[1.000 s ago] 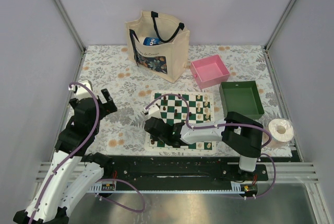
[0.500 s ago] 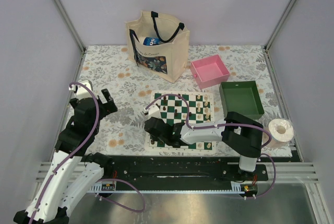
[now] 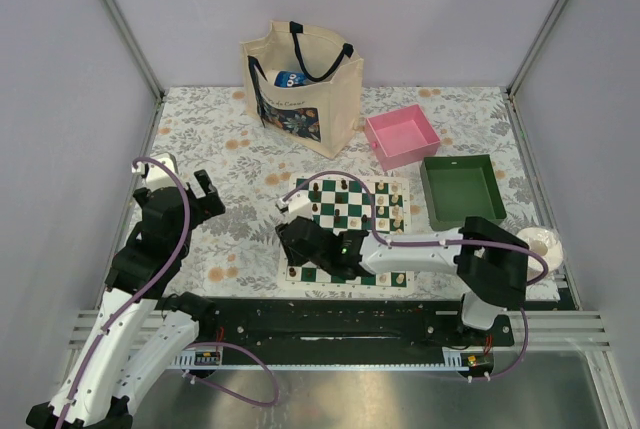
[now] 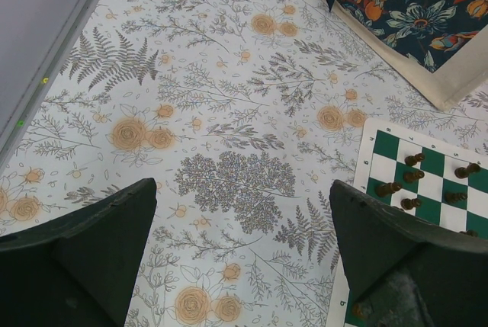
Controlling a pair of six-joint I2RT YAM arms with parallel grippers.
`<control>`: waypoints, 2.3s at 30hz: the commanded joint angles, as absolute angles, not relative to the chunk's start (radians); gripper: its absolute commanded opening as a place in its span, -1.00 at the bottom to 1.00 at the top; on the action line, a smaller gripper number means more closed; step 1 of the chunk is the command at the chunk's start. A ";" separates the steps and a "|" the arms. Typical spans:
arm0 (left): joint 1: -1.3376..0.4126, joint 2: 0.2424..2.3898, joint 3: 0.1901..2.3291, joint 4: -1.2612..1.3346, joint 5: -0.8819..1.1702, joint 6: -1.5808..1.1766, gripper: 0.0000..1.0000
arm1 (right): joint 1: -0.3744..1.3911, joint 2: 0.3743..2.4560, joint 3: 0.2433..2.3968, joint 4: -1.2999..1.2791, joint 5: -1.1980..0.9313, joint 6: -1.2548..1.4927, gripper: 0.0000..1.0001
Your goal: Set up the chess pieces on the board
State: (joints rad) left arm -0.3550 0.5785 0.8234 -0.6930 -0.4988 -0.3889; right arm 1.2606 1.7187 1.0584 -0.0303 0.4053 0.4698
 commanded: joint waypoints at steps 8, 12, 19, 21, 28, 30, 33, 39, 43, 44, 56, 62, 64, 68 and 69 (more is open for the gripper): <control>-0.344 0.581 0.810 -0.637 -0.476 -0.388 0.98 | 1.250 1.520 1.066 -0.162 0.554 0.489 0.61; -0.342 0.577 0.808 -0.637 -0.483 -0.391 0.98 | 1.210 1.500 1.095 -0.256 0.551 0.529 0.71; -0.344 0.577 0.805 -0.637 -0.489 -0.396 0.98 | 1.124 1.490 1.166 -0.416 0.508 0.624 0.93; -0.342 0.574 0.804 -0.637 -0.494 -0.399 0.98 | 1.124 1.468 1.157 -0.413 0.520 0.612 0.99; -0.344 0.565 0.801 -0.637 -0.497 -0.403 0.98 | 1.109 1.449 1.133 -0.432 0.546 0.563 0.99; -0.344 0.564 0.801 -0.637 -0.495 -0.403 0.98 | 1.109 1.482 1.169 -0.488 0.543 0.558 0.99; -0.342 0.566 0.801 -0.637 -0.495 -0.403 0.98 | 1.108 1.497 1.175 -0.505 0.517 0.561 0.99; -0.342 0.561 0.799 -0.637 -0.489 -0.403 0.98 | 1.103 1.503 1.161 -0.489 0.430 0.601 0.86; -0.339 0.566 0.802 -0.635 -0.483 -0.405 0.98 | 1.098 1.538 1.160 -0.488 0.377 0.630 0.68; -0.339 0.569 0.802 -0.635 -0.480 -0.405 0.98 | 1.097 1.551 1.161 -0.488 0.364 0.635 0.61; -0.331 0.578 0.804 -0.635 -0.474 -0.407 0.98 | 1.091 1.674 1.212 -0.488 0.270 0.658 0.23; -0.327 0.581 0.804 -0.632 -0.462 -0.405 0.98 | 1.092 1.658 1.181 -0.488 0.220 0.655 0.06; -0.324 0.580 0.804 -0.629 -0.456 -0.405 0.98 | 1.091 1.654 1.175 -0.488 0.192 0.637 0.04; -0.319 0.580 0.804 -0.630 -0.449 -0.405 0.98 | 1.095 1.661 1.161 -0.473 0.143 0.634 0.03; -0.319 0.580 0.804 -0.629 -0.451 -0.405 0.98 | 1.100 1.664 1.160 -0.471 0.143 0.632 0.03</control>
